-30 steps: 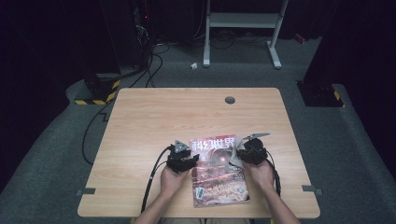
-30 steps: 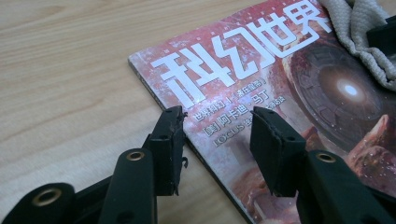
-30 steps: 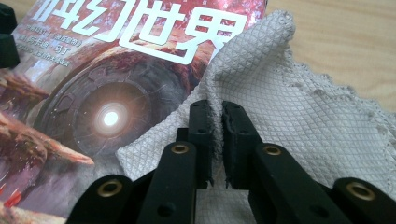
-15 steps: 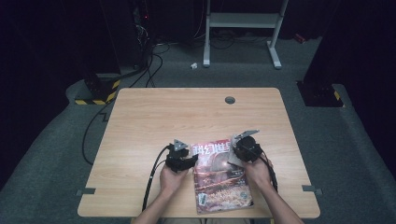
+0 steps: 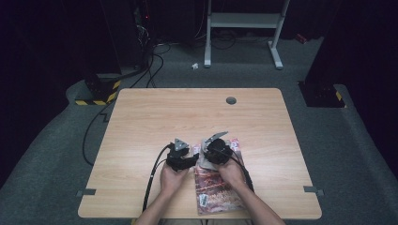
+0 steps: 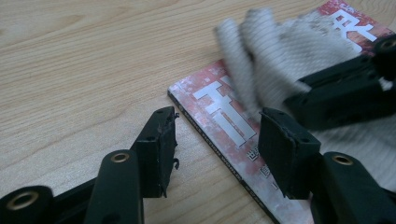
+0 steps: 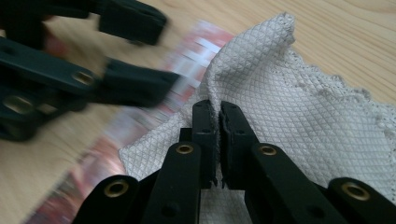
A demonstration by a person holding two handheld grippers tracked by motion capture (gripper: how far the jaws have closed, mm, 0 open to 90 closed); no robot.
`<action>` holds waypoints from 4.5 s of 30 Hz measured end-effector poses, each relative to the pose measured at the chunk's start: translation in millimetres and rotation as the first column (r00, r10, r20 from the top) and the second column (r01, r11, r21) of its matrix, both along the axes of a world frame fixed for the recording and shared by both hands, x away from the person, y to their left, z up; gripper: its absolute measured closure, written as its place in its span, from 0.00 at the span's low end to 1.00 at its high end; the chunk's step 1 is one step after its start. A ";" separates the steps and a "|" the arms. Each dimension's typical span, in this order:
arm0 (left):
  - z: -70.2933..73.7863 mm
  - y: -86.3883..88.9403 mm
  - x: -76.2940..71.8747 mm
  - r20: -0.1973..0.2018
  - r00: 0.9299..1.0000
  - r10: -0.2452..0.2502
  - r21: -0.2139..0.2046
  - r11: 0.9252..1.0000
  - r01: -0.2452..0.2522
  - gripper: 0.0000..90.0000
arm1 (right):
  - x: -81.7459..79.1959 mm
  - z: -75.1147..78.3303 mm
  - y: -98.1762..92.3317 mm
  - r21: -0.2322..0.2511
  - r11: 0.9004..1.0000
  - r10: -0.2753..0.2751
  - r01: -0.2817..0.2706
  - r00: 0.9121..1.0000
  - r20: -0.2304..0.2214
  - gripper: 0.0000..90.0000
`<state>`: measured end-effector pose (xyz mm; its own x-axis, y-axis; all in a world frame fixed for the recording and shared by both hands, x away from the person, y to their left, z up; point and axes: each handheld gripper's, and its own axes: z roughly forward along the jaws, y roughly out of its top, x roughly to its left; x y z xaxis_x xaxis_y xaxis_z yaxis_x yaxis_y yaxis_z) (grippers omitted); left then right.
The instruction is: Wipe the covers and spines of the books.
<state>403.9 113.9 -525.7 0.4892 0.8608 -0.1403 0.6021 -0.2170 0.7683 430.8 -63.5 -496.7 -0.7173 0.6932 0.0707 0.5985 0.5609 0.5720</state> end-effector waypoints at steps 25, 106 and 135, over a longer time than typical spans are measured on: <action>0.2 -0.9 -0.6 0.005 1.000 0.007 0.012 1.000 -0.007 0.50 | -4.3 1.6 -32.7 -0.041 0.999 -0.029 0.030 0.999 0.021 0.95; -0.1 -4.9 -0.9 0.001 0.999 -0.042 -0.013 0.999 0.042 0.60 | 53.5 2.6 -86.1 -0.040 0.976 -0.213 0.213 0.977 0.020 0.95; 0.2 -8.1 -0.3 0.008 1.000 -0.008 0.000 1.000 0.008 0.59 | -59.3 -2.8 -153.4 -0.048 0.993 -0.104 0.106 0.994 0.032 0.93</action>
<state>403.5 105.8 -525.4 0.4973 0.8568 -0.1359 0.5939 -0.2220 0.7733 371.5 -216.9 -499.5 -0.6414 0.7670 0.0146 0.6390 0.5237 0.5634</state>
